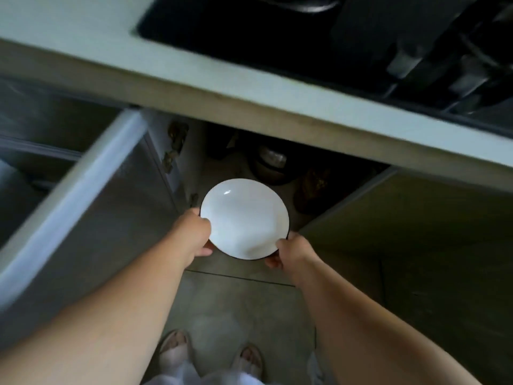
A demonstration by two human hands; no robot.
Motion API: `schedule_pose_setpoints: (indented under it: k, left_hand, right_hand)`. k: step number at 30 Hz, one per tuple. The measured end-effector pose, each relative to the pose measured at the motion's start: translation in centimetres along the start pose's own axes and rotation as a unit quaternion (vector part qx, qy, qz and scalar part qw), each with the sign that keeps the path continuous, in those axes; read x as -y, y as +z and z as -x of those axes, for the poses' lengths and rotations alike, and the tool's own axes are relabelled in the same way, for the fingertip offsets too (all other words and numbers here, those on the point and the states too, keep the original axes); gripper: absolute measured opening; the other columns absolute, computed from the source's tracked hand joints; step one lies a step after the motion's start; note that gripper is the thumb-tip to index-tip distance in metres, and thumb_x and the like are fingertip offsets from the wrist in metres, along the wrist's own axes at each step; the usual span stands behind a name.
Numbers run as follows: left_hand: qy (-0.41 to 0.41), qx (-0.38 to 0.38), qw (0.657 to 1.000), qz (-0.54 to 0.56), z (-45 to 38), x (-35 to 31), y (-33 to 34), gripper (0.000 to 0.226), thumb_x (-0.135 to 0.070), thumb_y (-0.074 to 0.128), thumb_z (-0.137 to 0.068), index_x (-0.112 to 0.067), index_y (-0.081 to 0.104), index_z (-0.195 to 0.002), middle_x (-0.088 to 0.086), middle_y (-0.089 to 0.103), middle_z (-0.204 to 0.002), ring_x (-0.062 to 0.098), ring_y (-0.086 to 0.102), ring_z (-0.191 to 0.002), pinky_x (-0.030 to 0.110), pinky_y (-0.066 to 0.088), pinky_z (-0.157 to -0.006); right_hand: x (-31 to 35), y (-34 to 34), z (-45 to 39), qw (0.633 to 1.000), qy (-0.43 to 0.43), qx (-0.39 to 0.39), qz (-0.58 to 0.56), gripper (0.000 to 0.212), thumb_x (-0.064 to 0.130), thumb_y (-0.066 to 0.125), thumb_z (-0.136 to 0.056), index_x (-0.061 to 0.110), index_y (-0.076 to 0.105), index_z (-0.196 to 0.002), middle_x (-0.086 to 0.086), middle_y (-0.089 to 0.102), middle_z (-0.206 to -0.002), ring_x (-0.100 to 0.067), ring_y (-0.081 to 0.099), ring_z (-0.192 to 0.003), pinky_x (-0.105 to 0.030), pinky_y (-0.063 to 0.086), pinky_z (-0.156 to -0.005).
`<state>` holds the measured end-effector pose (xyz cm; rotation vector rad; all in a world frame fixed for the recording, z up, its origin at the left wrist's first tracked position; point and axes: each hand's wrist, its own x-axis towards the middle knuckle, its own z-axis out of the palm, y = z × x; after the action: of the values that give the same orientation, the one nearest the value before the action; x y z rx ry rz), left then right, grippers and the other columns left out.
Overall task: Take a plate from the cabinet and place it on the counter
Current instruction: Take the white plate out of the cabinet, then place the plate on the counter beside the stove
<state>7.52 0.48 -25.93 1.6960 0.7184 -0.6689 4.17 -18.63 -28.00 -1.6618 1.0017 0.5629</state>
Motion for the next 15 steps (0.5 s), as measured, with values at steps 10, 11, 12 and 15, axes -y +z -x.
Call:
schedule_pose_setpoints:
  k: [10,11,12,15]
  left_hand:
    - [-0.010,-0.031,0.999,0.015,13.9,-3.0,-4.8,0.045,-0.001,0.034,-0.086,-0.008,0.044,-0.129,0.010,0.049,-0.127,0.023,0.057,-0.075,0.030,0.053,-0.044]
    - [-0.002,-0.035,0.999,0.016,14.8,-3.3,-5.3,0.046,-0.001,0.034,-0.087,-0.008,0.042,-0.131,0.009,0.048,-0.128,0.023,0.057,-0.076,0.031,0.054,-0.046]
    - [0.007,-0.036,0.999,0.015,15.8,-3.7,-6.0,0.047,-0.001,0.034,-0.087,-0.009,0.040,-0.134,0.009,0.046,-0.130,0.024,0.058,-0.076,0.031,0.055,-0.047]
    - [0.033,-0.030,0.999,0.021,18.4,-4.6,-8.7,0.055,-0.002,0.035,-0.090,-0.013,0.030,-0.144,0.009,0.041,-0.142,0.028,0.062,-0.081,0.031,0.056,-0.050]
  right_hand:
    - [4.4,-4.1,14.6,0.993,-0.053,0.046,0.093,0.016,0.008,0.040,-0.088,0.013,0.051,-0.099,-0.018,0.066,-0.087,-0.037,0.068,-0.082,-0.056,0.055,-0.083]
    - [4.7,-4.3,15.7,0.993,-0.059,0.046,0.088,0.015,0.007,0.040,-0.089,0.014,0.052,-0.096,-0.016,0.065,-0.082,-0.034,0.068,-0.077,-0.053,0.057,-0.082]
    - [5.2,-4.4,17.0,0.993,-0.069,0.047,0.086,0.016,0.006,0.039,-0.089,0.015,0.052,-0.094,-0.014,0.064,-0.078,-0.030,0.067,-0.070,-0.049,0.058,-0.077]
    - [6.5,-3.7,20.7,0.987,-0.105,0.051,0.106,0.022,0.006,0.037,-0.090,0.013,0.054,-0.100,-0.012,0.064,-0.072,-0.021,0.060,-0.055,-0.034,0.054,-0.055]
